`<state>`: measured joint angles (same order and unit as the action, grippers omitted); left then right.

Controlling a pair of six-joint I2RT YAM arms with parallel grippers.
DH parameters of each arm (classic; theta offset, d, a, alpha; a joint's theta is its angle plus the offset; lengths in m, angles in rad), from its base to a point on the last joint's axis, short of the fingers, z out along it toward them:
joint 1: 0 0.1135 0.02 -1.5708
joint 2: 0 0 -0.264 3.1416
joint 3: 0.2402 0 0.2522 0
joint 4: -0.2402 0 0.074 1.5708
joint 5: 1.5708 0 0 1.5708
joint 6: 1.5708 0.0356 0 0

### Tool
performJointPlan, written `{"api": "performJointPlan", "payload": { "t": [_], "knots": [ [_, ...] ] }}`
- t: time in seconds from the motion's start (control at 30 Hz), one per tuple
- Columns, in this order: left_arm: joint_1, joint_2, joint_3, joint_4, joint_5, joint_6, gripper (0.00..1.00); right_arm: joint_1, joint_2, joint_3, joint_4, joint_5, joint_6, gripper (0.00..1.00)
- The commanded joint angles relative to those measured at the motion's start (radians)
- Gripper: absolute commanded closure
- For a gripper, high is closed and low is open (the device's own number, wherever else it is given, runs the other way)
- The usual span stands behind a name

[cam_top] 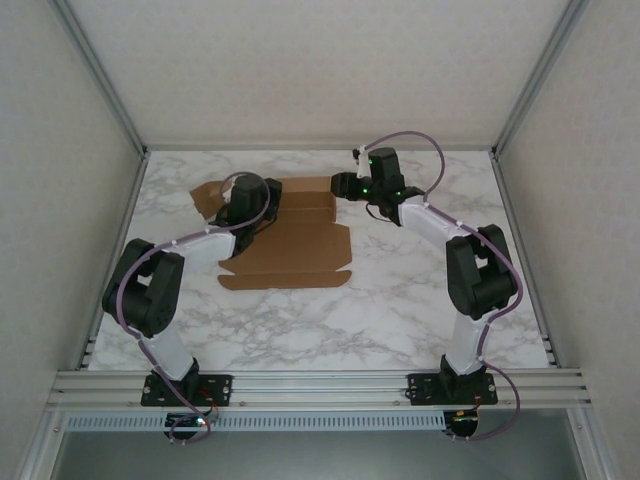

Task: Fold the paper box

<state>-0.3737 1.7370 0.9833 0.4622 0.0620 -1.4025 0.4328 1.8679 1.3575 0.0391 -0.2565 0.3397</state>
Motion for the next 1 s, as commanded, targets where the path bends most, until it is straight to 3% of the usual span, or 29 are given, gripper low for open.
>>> {"api": "performJointPlan", "payload": {
  "t": [0.0,0.17,0.27,0.57,0.77,0.97],
  "knots": [
    [0.0,0.032,-0.109,-0.107,0.097,-0.026,0.8,0.003,-0.023,-0.007,-0.102,0.01,-0.014,0.52],
    [0.02,0.021,-0.207,0.132,0.157,-0.121,0.76,-0.006,-0.026,0.008,-0.086,-0.034,0.026,0.51],
    [0.027,0.023,-0.22,0.176,0.17,-0.141,0.77,-0.008,-0.03,0.004,-0.077,-0.045,0.031,0.49],
    [0.032,0.005,-0.138,0.054,0.122,-0.082,0.78,-0.023,-0.128,-0.14,0.078,-0.016,0.036,0.45],
    [0.033,0.014,-0.062,-0.066,0.094,-0.053,0.8,-0.01,-0.185,-0.353,0.355,0.042,-0.084,0.42],
    [0.033,0.021,-0.012,-0.143,0.074,-0.043,0.81,0.089,-0.116,-0.306,0.24,0.176,-0.321,0.43]
  ]
}}
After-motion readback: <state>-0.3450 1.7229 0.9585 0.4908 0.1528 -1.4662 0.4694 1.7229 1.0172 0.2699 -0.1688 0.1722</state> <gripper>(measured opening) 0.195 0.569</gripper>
